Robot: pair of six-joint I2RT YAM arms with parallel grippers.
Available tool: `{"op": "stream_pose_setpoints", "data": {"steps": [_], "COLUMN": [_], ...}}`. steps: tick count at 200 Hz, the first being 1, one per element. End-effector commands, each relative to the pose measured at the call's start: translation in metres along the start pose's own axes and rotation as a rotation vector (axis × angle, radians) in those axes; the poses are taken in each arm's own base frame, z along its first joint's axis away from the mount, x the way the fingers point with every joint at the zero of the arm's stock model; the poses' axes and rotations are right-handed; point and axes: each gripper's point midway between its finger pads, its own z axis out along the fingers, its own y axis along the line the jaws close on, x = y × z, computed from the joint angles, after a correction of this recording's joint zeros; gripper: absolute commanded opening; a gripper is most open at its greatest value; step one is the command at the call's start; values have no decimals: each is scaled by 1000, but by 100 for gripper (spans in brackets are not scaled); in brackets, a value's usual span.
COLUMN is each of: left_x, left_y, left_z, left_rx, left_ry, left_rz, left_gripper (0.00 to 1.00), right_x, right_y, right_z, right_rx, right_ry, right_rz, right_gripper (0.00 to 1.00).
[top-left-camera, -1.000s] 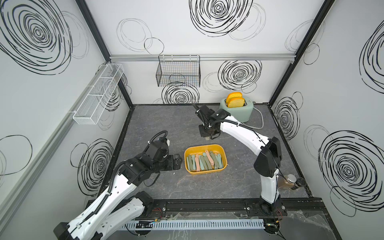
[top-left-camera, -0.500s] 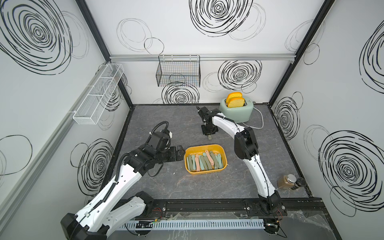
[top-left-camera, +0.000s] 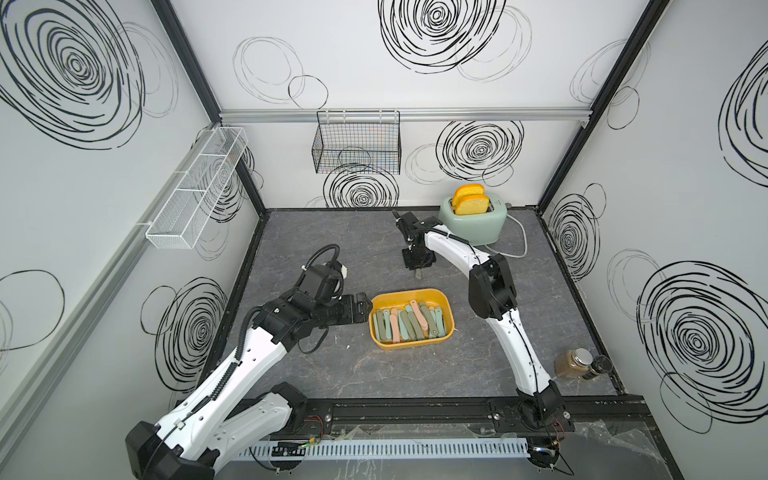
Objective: Take the fruit knife out of the storage box
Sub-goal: Place the fruit knife at the center of the board, then pick up the fruit knife from the storage box.
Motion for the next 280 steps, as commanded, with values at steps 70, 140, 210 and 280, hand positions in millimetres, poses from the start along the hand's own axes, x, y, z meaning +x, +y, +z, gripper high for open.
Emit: {"op": "stream_pose_setpoints", "data": {"steps": [70, 140, 210, 280], "left_x": [-29, -14, 2, 5], "left_y": [-27, -36, -34, -39], "left_z": [-26, -31, -27, -24], "left_rx": [40, 103, 109, 121], "left_ry": [-28, -12, -2, 0], "left_rz": [59, 61, 67, 64], "left_gripper": [98, 98, 98, 98], "right_x": [-4, 78, 171, 178], "right_y": [-5, 12, 47, 46], "right_z": [-78, -128, -104, -73], "right_rx": [-18, -99, -107, -46], "right_ry": [-93, -101, -20, 8], "right_rz": [8, -49, -139, -189], "right_gripper": [44, 42, 37, 32]}}
